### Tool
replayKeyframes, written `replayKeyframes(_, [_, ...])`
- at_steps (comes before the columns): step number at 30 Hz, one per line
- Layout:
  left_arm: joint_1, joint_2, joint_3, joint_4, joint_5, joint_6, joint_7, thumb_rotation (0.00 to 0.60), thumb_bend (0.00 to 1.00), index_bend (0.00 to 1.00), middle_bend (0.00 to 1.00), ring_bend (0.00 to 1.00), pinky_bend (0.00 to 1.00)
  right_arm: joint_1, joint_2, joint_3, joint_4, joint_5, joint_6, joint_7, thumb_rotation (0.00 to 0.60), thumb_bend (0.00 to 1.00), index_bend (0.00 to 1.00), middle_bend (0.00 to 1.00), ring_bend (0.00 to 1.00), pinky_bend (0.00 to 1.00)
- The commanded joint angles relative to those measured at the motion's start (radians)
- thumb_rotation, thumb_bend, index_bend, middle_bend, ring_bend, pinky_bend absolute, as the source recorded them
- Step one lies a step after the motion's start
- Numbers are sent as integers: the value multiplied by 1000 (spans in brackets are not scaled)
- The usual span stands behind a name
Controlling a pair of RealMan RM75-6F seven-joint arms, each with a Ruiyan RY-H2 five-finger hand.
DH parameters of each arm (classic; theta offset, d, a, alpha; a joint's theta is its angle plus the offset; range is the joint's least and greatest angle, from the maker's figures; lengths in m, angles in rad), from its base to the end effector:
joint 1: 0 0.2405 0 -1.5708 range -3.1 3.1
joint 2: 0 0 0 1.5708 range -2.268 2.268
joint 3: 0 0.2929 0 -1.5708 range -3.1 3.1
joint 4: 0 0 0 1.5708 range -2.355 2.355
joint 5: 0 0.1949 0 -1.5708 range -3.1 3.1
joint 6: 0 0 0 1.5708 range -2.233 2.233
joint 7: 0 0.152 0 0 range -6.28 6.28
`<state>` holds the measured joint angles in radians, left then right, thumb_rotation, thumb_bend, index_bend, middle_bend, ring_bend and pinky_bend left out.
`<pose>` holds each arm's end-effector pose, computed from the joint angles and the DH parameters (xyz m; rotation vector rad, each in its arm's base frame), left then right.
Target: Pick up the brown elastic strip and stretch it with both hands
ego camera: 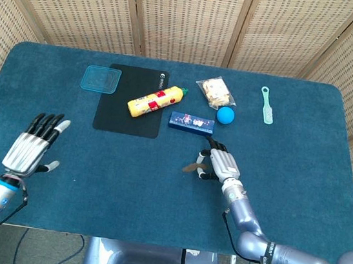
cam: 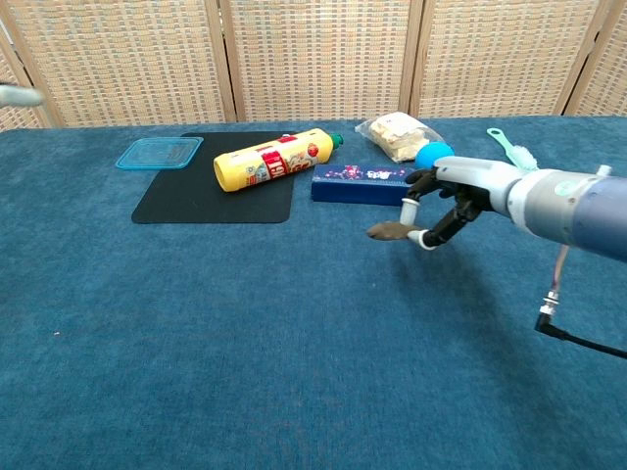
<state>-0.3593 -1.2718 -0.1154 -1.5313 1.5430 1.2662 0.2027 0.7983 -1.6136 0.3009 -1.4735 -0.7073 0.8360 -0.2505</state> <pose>-0.2750 0.2866 0.1187 -1.7041 -0.6827 -0.9349 -0.1652 -0.3917 -0.0291 1.6149 -1.5030 0.9433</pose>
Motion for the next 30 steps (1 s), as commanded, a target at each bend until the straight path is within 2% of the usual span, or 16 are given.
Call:
replayKeyframes(1, [-83, -22, -21, 57, 80, -41, -45, 600, 0, 70, 0, 0, 0, 46, -26, 23, -25, 70, 18, -49, 600, 563, 737, 77, 0, 0])
replayKeyframes(13, [-265, -107, -46, 158, 205, -97, -93, 600, 0, 187, 0, 0, 0, 172, -68, 118, -83, 248, 59, -123, 600, 563, 739, 77, 0, 0])
replayKeyframes(19, [-317, -139, -38, 188, 254, -89, -45, 600, 0, 201, 0, 0, 0, 208, -62, 158, -115, 341, 47, -107, 600, 563, 740, 77, 0, 0])
replayKeyframes(24, [-355, -183, -12, 241, 326, -47, -42, 600, 2, 285, 0, 0, 0, 224, -50, 163, -129, 387, 23, -87, 600, 563, 744, 77, 0, 0])
replayKeyframes(30, [-383, -262, 5, 312, 352, -20, -45, 600, 29, 360, 0, 0, 0, 238, -44, 149, -136, 395, 24, -79, 600, 563, 746, 77, 0, 0])
